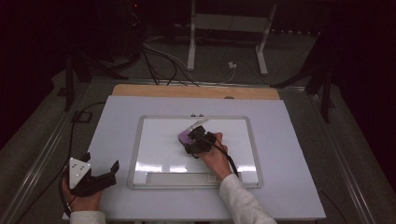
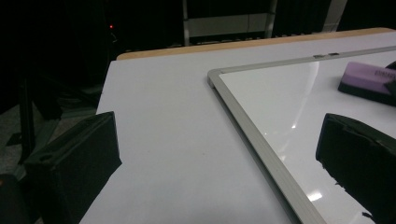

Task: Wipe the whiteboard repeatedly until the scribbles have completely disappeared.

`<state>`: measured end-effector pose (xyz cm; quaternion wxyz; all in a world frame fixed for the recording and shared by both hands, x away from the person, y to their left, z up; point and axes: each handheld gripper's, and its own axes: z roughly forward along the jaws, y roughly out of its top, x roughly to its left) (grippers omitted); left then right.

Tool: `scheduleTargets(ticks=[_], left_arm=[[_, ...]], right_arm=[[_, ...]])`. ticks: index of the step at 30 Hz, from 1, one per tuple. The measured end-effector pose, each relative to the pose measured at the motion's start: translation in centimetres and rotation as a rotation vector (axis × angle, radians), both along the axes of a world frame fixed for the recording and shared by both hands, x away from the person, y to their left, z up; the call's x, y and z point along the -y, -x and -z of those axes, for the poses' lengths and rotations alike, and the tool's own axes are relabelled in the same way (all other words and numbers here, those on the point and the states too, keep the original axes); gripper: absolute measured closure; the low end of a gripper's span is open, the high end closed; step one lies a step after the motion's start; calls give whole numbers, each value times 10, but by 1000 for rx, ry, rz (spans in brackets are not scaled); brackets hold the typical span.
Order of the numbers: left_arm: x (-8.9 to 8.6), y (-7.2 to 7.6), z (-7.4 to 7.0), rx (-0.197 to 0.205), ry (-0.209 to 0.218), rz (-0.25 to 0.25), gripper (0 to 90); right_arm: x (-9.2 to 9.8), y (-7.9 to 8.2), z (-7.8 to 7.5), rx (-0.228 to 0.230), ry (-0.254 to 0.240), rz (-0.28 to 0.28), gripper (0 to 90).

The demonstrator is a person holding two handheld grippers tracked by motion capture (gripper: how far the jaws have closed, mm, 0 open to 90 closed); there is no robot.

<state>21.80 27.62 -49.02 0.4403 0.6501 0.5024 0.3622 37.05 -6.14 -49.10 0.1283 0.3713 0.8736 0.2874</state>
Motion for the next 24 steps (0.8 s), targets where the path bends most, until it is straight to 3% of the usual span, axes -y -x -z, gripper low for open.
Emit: scheduleTargets(ticks=[3,6,14,17,19,20,24], left_arm=[[-1,1,0,0,3,-2,5],[-1,1,0,3,7,-5,5],[-1,1,0,3,8,-5,5],[-1,1,0,-1,3,-3,5],[0,0,0,0,1,-2,5],[0,0,0,0,1,-2,5],[-1,1,-1,5,4,-4,5]], right_arm=[[-9,5,-1,-8,5,-63,409],[-7,2,-1,-12,4,-58,409],[23,-20,0,30,32,158,409],[28,-22,1,18,13,196,409],[24,-19,0,22,20,174,409],[20,-17,0,2,0,142,409],[-4,0,0,-2,-5,-14,409]])
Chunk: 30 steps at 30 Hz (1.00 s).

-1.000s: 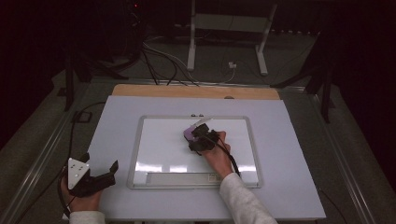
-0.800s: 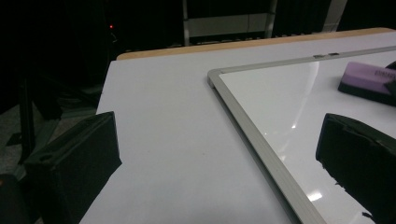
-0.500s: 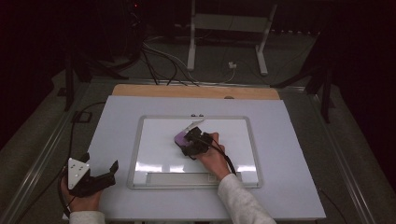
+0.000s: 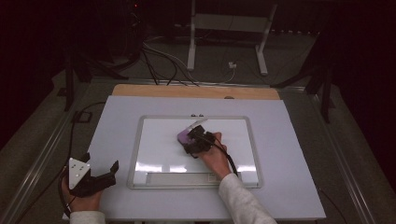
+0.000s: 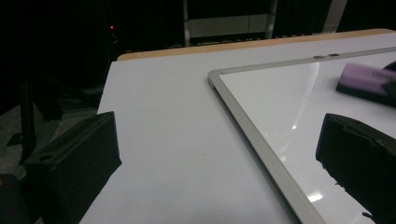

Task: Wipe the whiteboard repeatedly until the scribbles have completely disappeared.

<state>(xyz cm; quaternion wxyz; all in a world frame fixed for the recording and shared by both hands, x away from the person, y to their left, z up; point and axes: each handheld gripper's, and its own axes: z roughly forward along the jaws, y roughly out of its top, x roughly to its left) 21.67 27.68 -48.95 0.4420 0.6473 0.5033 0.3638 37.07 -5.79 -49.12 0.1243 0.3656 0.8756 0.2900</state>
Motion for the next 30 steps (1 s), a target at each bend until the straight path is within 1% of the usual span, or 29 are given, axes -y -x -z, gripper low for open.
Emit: scheduleTargets(ticks=[2,3,4,6,7,8,9,10,11,13,15,16,17,18,19,20,21,22,23,24,25,26,27,28,29,30], left_arm=[[0,0,0,0,1,-1,5],[-1,0,0,0,1,0,5],[-1,1,0,1,1,1,5],[-2,1,0,2,0,1,5],[-2,1,0,3,1,0,5],[-2,1,0,2,2,0,5],[-3,1,0,1,5,-2,5],[-3,1,1,1,6,-3,5],[-4,1,1,0,6,-3,5],[-4,1,1,0,6,-4,5],[-3,1,1,-1,5,-4,5],[-3,0,1,-2,4,-2,5],[-2,0,1,-5,1,-2,5],[-2,0,1,-4,0,-1,5],[-2,0,1,-4,-1,0,5],[-2,0,1,-4,-2,0,5],[-2,0,1,-3,1,-1,5],[-2,1,1,-3,1,-2,5],[-2,1,1,-2,2,-3,5],[-2,1,1,-2,3,-4,5],[-2,1,1,-1,4,-4,5],[-3,1,1,0,4,-4,5],[-3,1,0,1,5,-4,5],[-3,2,0,2,5,-3,5],[-3,1,0,2,6,-2,5],[-3,1,1,2,7,-3,5]], right_arm=[[-10,8,0,-6,-1,-79,409],[-13,10,-1,9,14,-88,409],[-15,10,-1,22,26,-82,409],[-12,5,-1,45,46,-31,409],[-7,0,-1,53,50,14,409],[-3,-4,0,54,49,44,409],[4,-9,0,54,46,87,409],[13,-15,1,55,44,146,409],[19,-19,1,54,41,179,409],[35,-27,1,56,40,267,409],[43,-31,2,39,22,316,409],[44,-31,2,30,14,322,409],[42,-30,1,39,27,318,409],[37,-28,1,44,38,296,409],[34,-26,1,35,32,271,409],[27,-22,0,29,26,225,409],[22,-20,0,27,27,199,409],[15,-15,0,14,16,147,409],[11,-13,0,3,6,113,409],[6,-10,0,2,8,90,409],[3,-9,-1,20,31,81,409],[2,-10,-1,23,34,79,409],[5,-12,-1,32,41,102,409],[8,-15,0,48,57,135,409],[12,-18,-1,51,64,163,409],[20,-23,0,55,71,218,409]])
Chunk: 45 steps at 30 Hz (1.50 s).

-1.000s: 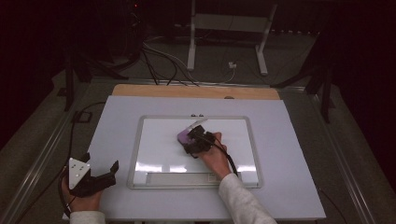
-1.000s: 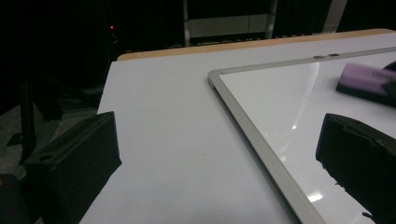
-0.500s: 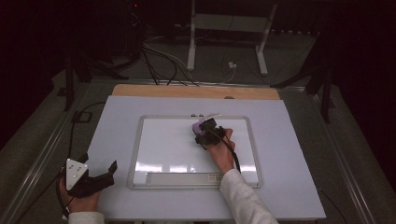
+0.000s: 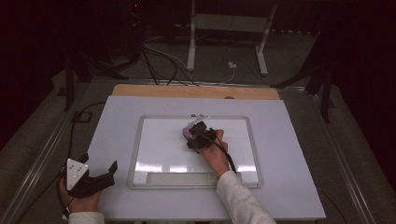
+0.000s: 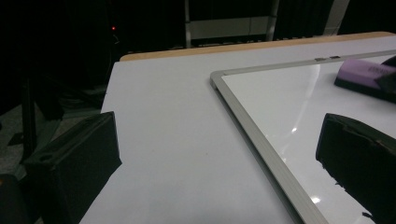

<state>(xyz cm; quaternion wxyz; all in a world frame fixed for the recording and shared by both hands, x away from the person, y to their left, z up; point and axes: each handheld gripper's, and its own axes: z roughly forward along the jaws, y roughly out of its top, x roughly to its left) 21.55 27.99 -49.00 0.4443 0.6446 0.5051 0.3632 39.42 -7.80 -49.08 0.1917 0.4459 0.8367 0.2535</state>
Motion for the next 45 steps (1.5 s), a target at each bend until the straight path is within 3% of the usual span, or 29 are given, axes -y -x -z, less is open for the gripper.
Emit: scheduleTargets(ticks=[3,5,6,10,12,15,23,27,30,36,41,45], left_arm=[[1,-1,1,-4,-2,2,5],[1,-2,1,-7,-6,5,5],[1,-2,1,-6,-7,6,5],[1,-1,0,-4,-7,4,5],[1,-1,1,-5,-3,1,5],[0,-1,1,-4,-3,1,5],[0,-2,1,-6,-3,0,5],[0,-2,1,-8,-5,-1,5],[1,-2,1,-7,-5,0,5],[1,-2,1,-7,-5,1,5],[1,-2,1,-8,-6,2,5],[0,-1,1,-8,-4,-2,5]], right_arm=[[17,-8,0,-8,-3,98,409],[16,-7,0,-2,3,97,410],[13,-5,0,6,21,84,410],[-6,6,0,-49,-49,-54,409],[-17,13,-1,-57,-47,-112,409],[-19,13,-1,-58,-46,-126,409],[33,-12,-1,-19,0,147,409],[46,-12,-1,-24,-7,171,408],[53,-11,-1,-35,-31,162,408],[59,-5,0,-51,-101,69,407],[57,-3,0,-50,-74,43,403],[56,-2,0,-39,-63,36,336]])
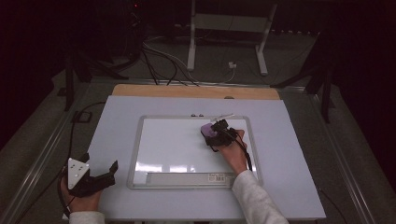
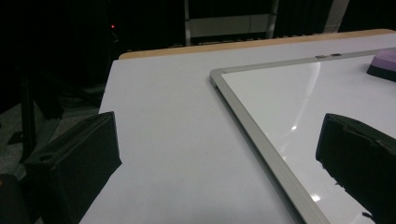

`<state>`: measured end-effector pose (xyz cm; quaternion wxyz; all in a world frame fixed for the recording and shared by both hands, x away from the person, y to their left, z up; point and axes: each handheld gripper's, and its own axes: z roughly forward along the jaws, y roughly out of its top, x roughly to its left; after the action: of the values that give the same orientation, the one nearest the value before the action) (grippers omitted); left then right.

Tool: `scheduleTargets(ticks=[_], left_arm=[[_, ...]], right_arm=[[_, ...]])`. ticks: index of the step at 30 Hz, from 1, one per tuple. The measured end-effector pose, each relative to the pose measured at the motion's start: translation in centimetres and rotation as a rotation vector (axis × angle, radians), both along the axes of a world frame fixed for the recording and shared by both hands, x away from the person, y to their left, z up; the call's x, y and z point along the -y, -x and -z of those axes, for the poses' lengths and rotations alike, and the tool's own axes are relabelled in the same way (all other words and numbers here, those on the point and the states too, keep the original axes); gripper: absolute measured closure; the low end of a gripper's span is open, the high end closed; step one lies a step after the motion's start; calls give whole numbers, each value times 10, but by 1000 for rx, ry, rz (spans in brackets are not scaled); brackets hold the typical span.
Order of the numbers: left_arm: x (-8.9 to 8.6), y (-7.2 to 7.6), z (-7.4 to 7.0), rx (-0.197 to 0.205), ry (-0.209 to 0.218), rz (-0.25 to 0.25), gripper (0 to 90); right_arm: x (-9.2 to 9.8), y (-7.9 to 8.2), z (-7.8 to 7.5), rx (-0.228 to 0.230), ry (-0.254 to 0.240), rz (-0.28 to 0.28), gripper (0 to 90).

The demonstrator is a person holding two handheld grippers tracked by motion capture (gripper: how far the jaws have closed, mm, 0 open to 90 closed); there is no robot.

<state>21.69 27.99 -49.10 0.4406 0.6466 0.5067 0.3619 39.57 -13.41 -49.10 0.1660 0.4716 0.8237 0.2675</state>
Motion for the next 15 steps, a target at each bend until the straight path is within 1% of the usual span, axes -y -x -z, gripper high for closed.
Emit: scheduleTargets(ticks=[3,6,8,11,13,15], left_arm=[[0,-1,1,-2,3,-1,5],[1,-1,0,-1,3,1,5],[2,-1,0,0,0,2,5],[2,-1,0,0,0,3,5],[2,-1,0,0,1,4,5],[1,-1,1,-1,3,3,5]], right_arm=[[-2,5,-4,42,6,-6,285],[-5,11,-9,87,17,-28,273],[-8,16,-13,123,10,-49,274],[-12,22,-13,123,19,-88,274],[-14,24,-11,127,38,-100,275],[-14,24,-8,119,45,-101,274]])
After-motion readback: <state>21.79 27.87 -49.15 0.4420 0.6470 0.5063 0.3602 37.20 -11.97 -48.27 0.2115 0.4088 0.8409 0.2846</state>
